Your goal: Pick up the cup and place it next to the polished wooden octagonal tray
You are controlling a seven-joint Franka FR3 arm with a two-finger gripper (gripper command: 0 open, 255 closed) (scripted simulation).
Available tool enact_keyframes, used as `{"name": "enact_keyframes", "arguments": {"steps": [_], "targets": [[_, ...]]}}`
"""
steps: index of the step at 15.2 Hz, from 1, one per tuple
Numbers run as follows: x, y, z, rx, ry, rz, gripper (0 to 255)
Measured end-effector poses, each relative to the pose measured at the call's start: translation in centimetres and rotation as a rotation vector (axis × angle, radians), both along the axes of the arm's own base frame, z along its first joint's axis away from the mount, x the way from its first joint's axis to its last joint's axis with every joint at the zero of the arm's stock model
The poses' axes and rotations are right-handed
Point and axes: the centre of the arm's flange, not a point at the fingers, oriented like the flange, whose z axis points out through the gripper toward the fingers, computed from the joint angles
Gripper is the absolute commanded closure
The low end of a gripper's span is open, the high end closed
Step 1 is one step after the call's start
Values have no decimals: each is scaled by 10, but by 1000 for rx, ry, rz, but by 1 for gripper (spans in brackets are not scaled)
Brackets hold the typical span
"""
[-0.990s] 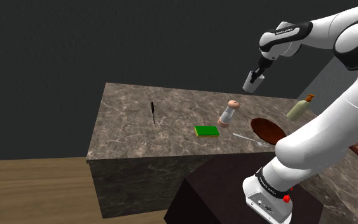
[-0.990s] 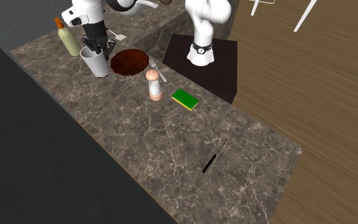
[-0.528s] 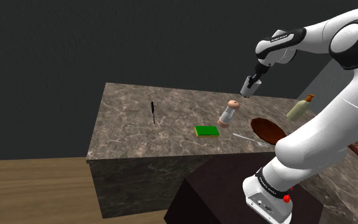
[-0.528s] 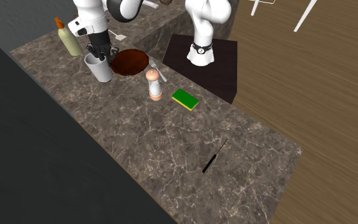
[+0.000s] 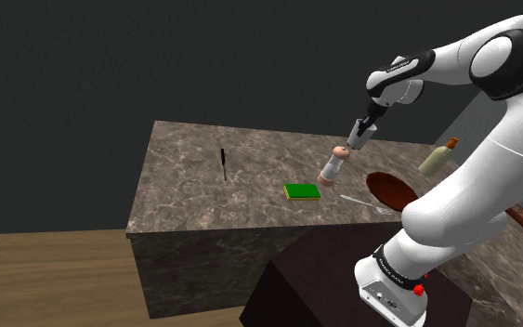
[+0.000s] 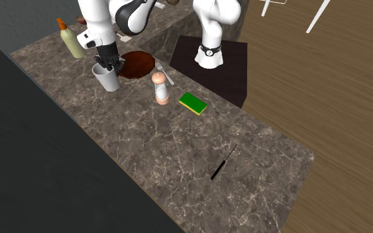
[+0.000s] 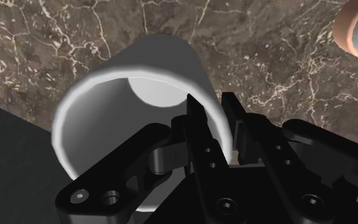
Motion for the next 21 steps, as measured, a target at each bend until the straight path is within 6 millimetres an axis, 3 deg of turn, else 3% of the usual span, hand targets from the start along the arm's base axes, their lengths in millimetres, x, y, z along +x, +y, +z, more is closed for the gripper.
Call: {"name": "enact_keyframes", "arguments": {"steps": [16,21], "targets": [[-1,1,-83,0,0,0,255],[0,1,-87,0,0,0,255]]}}
